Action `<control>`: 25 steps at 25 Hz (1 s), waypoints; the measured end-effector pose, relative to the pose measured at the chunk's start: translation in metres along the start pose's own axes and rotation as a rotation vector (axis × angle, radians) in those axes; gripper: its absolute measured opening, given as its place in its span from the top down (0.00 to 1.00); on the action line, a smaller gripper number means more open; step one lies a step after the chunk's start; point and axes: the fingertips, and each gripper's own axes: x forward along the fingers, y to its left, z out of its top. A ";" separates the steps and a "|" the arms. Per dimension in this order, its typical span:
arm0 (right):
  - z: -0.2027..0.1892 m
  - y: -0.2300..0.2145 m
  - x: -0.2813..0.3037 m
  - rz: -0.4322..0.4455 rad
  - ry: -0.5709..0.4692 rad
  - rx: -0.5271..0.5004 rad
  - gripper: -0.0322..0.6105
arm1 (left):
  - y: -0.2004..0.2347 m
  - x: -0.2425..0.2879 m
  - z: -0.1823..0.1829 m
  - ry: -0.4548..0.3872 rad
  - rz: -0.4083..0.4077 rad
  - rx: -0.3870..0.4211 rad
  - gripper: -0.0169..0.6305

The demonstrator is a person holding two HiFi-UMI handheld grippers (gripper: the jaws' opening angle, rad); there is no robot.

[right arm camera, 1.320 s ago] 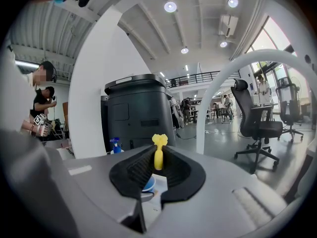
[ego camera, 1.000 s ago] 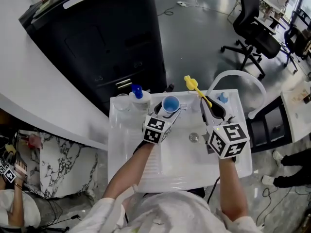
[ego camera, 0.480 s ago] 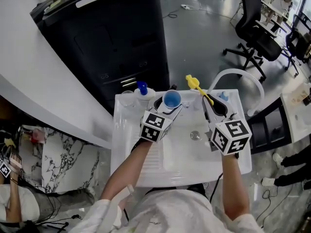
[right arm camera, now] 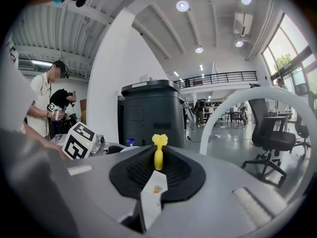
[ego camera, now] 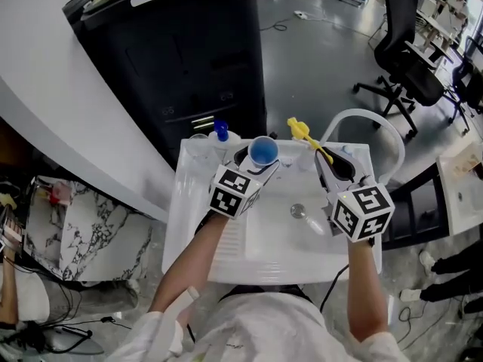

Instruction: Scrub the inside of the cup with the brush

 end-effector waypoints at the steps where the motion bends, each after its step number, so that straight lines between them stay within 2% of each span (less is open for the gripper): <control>1: 0.001 0.001 -0.002 0.017 0.001 -0.007 0.90 | -0.002 -0.002 0.002 0.007 0.006 0.001 0.51; 6: 0.004 -0.001 -0.014 0.088 0.010 -0.040 0.90 | -0.008 -0.010 0.014 0.022 0.055 0.007 0.51; 14: 0.003 -0.002 -0.034 0.197 0.035 -0.110 0.90 | -0.027 -0.012 0.011 0.078 0.087 0.057 0.51; 25: -0.008 0.016 -0.036 0.409 0.158 -0.292 0.90 | -0.044 0.003 0.003 0.154 0.063 0.218 0.51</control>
